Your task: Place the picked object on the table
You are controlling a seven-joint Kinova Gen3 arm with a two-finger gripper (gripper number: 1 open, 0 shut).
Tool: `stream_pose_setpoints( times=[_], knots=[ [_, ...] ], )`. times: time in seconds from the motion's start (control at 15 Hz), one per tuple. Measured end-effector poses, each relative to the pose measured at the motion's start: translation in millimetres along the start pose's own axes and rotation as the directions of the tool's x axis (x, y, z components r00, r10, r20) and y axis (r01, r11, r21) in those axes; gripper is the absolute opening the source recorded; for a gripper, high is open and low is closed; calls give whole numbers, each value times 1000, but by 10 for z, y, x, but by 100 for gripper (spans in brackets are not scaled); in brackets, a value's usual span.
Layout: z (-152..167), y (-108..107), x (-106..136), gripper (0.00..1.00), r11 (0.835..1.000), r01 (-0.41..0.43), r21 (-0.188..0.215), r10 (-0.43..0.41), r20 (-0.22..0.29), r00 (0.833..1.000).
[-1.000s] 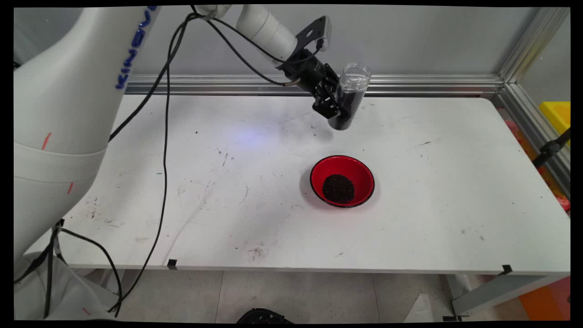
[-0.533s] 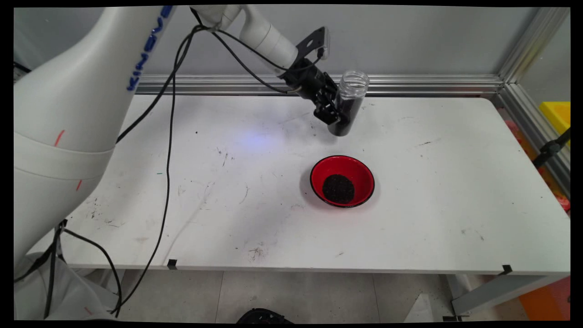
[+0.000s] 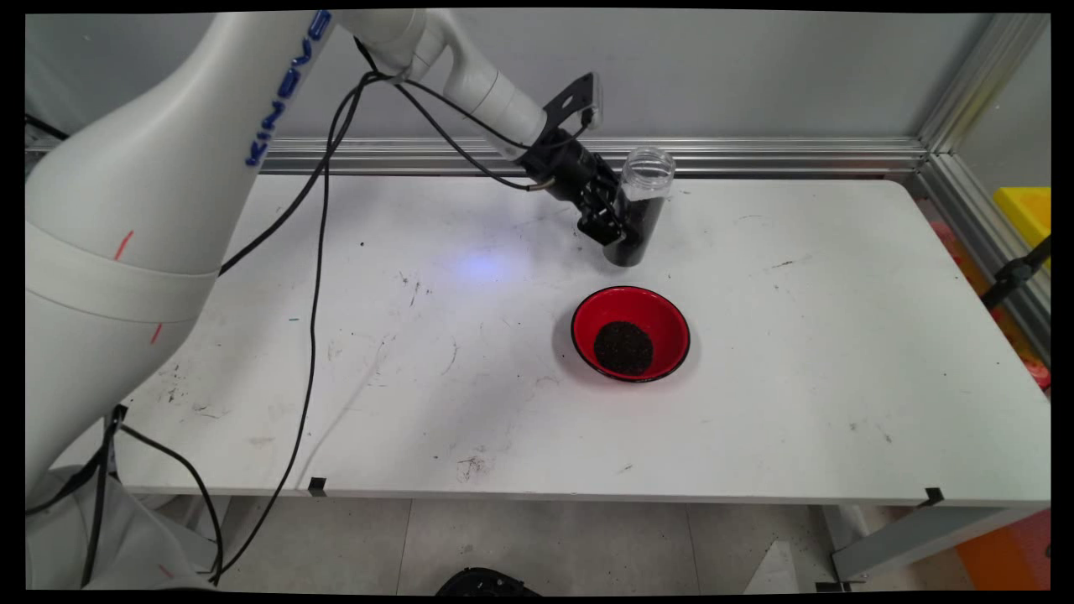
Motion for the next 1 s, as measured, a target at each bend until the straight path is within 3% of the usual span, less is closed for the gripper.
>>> stream_pose_setpoints(
  times=[1.0],
  knots=[
    [147, -20, -371, 0, 1000, -3, -26, 1, -57, 998]
  ],
)
